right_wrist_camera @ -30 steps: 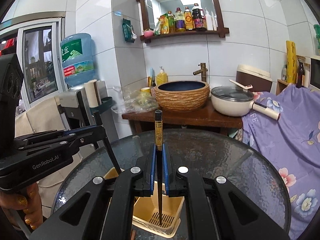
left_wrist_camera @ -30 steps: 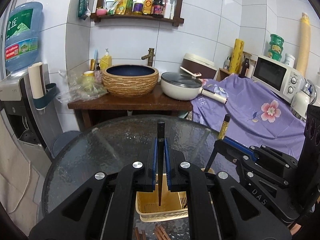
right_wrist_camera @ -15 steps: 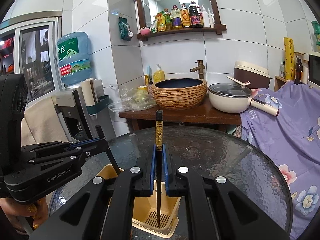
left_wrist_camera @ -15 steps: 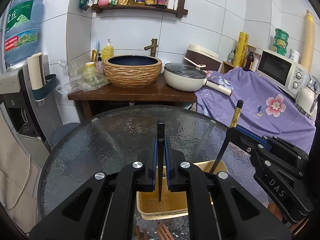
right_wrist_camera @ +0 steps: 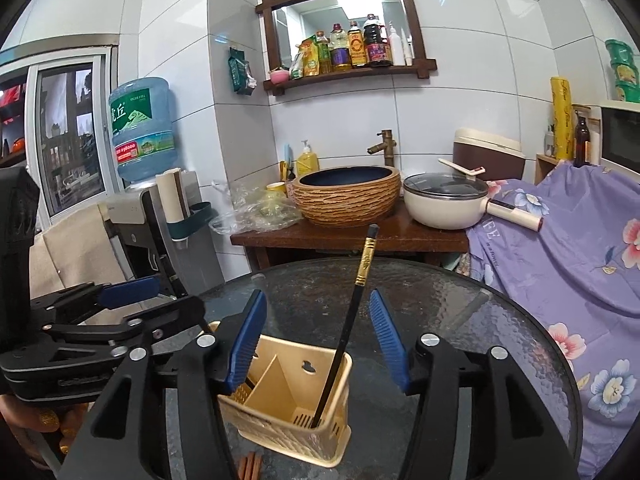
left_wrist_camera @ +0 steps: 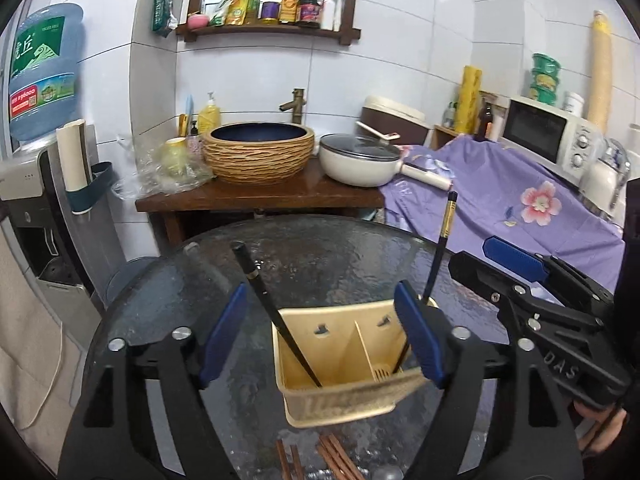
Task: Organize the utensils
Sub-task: 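Lower both chopsticks into the basket and open both tools, then withdraw both tools from the basket back toward the utensils on the table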
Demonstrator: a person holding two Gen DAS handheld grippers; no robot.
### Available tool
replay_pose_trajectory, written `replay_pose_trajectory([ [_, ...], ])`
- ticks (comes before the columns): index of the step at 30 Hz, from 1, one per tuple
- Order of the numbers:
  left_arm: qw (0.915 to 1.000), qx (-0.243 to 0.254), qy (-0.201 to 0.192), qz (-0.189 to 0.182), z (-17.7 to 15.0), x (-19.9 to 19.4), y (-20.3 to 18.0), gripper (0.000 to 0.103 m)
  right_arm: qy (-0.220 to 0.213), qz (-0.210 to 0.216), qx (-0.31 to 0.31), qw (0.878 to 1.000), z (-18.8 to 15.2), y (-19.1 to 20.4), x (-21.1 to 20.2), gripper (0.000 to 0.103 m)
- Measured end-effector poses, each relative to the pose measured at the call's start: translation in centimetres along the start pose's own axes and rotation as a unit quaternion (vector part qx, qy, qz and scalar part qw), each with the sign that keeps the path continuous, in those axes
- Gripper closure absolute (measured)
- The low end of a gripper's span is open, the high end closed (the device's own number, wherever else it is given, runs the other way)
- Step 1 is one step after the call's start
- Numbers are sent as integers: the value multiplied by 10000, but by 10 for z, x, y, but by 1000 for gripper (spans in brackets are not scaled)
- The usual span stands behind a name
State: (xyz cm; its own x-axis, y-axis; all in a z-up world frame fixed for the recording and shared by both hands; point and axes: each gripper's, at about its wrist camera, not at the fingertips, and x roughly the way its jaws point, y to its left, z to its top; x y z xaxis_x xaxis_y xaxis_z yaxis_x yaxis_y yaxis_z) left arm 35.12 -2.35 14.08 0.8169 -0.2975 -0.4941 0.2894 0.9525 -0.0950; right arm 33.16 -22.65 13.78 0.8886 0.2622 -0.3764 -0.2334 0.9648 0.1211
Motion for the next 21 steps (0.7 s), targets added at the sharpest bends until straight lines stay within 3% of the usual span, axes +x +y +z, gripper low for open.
replay_pose_trajectory([
  [5, 9998, -107, -158, 79, -18, -23, 7, 18, -10, -261, -14, 9997, -14, -4, -23, 42],
  [9, 9998, -67, -146, 155, -43, -40, 14, 17, 357, -273, 138, 9989, -36, -12, -34, 42],
  [17, 9980, -175, 569, 230, -116, -41, 32, 17, 1382, -88, 27, 9904, -113, -9, -38, 42],
  [21, 9949, -213, 946, 265, -151, -36, 36, 17, 1695, -54, 18, 9855, -147, -7, -42, 47],
])
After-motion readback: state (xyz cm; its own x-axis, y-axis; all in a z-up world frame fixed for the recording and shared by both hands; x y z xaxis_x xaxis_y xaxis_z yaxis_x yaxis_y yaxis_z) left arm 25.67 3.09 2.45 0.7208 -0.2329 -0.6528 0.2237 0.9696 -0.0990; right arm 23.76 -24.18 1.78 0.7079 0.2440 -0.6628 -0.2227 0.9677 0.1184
